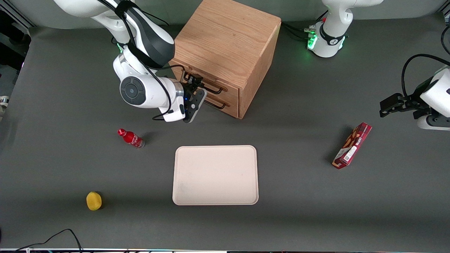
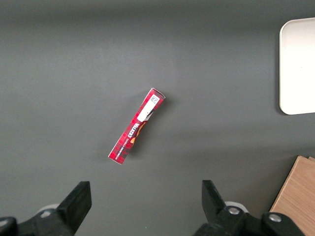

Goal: Open upper drawer

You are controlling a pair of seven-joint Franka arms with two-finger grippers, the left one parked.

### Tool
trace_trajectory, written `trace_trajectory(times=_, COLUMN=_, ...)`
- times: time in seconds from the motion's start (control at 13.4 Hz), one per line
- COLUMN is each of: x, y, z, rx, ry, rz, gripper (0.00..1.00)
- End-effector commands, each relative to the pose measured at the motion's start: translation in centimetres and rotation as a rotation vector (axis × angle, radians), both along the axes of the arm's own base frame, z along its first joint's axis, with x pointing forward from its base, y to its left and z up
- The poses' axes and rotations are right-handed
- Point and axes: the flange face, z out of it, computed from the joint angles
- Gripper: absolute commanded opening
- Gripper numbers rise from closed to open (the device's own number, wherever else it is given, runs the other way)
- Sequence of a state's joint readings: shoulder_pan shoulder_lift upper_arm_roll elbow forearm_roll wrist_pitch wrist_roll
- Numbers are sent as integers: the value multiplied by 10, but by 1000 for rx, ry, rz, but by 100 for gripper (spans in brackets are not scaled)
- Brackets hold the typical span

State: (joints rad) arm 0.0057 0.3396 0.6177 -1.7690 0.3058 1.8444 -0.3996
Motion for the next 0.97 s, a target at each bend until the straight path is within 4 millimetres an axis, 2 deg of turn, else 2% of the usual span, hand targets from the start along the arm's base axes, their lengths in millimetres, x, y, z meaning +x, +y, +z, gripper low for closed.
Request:
trace_trajectory(times=0.0, x=-7, y=-3, z=-7, rx=6, ry=-32, rz=7, gripper=100)
trace_trajectory(times=0.45, x=-7, y=-6, z=-15, rx=-3, ry=-46, rz=16, gripper=100)
trace_trajectory(times=0.67, x=-13, y=-3, z=-4, rx=-8, ry=-55, rz=27, gripper=100)
trace_trajectory(times=0.89, x=-16, y=2, z=-2, rx=-6, ry=-49, rz=28, gripper=100)
